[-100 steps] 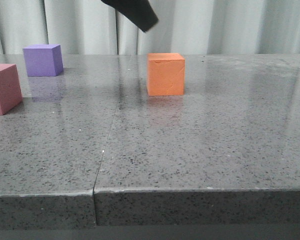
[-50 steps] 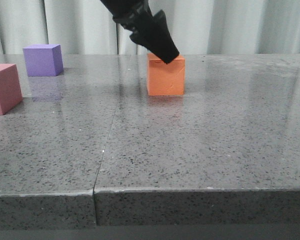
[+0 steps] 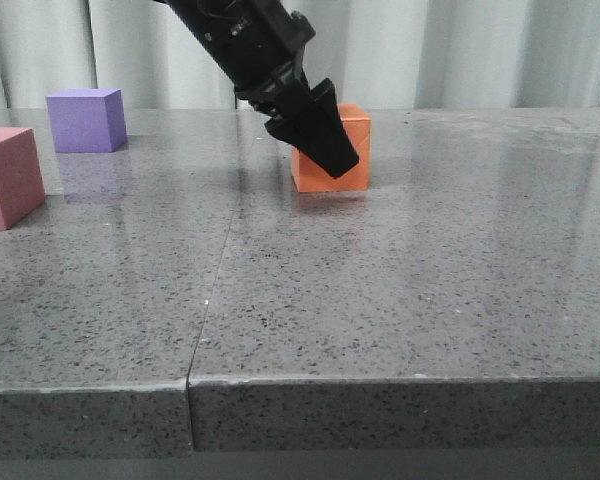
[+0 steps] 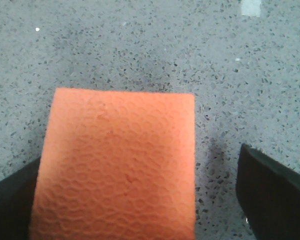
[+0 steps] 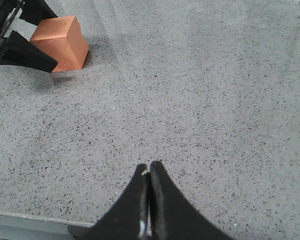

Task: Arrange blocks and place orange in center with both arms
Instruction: 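Lift the orange cube and carry it toward the purple cube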

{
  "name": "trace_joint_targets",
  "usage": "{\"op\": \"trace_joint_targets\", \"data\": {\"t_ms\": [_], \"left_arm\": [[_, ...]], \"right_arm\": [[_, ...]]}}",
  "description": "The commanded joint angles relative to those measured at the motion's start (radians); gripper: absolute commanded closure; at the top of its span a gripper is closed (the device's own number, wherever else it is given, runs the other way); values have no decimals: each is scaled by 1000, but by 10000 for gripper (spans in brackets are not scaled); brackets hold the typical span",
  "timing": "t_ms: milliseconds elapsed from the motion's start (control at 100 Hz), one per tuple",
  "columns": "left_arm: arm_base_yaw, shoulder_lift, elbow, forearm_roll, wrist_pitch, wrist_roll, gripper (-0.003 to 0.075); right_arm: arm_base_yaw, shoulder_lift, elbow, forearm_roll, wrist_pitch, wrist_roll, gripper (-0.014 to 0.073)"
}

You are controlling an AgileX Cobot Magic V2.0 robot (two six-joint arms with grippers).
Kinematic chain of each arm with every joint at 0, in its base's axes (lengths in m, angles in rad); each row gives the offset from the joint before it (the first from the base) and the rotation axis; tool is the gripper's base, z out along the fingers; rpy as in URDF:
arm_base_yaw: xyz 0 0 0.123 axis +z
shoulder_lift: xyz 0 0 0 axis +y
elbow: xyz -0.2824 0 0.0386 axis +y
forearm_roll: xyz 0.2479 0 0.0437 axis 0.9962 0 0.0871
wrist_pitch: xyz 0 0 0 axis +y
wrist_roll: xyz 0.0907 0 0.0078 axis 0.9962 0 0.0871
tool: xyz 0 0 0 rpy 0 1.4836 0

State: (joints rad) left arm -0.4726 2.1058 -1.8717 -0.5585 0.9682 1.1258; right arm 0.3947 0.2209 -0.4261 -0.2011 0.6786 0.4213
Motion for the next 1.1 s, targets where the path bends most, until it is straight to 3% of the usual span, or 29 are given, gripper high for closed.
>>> {"op": "trace_joint_targets", "data": {"t_ms": [0, 250, 420, 490, 590, 800, 1090], "left_arm": [[-9, -61, -33, -45, -11, 1, 119], [-9, -61, -33, -47, -11, -1, 374], [-9, -69, -33, -44, -8, -3, 463], [-9, -81, -33, -34, -11, -12, 471], [-3, -108, -36, -11, -18, -133, 471], [22, -177, -36, 190, -21, -348, 470], [112, -289, -36, 386, -11, -773, 471]], "right_arm": [[-6, 8, -24, -22, -78, -5, 601], [-6, 8, -24, -22, -78, -5, 601], [-6, 8, -24, -22, -78, -5, 601], [-6, 8, -24, -22, -78, -5, 601], [-6, 8, -24, -22, -78, -5, 601], [-6, 8, -24, -22, -78, -5, 601], [-6, 8, -24, -22, -78, -5, 601]]}}
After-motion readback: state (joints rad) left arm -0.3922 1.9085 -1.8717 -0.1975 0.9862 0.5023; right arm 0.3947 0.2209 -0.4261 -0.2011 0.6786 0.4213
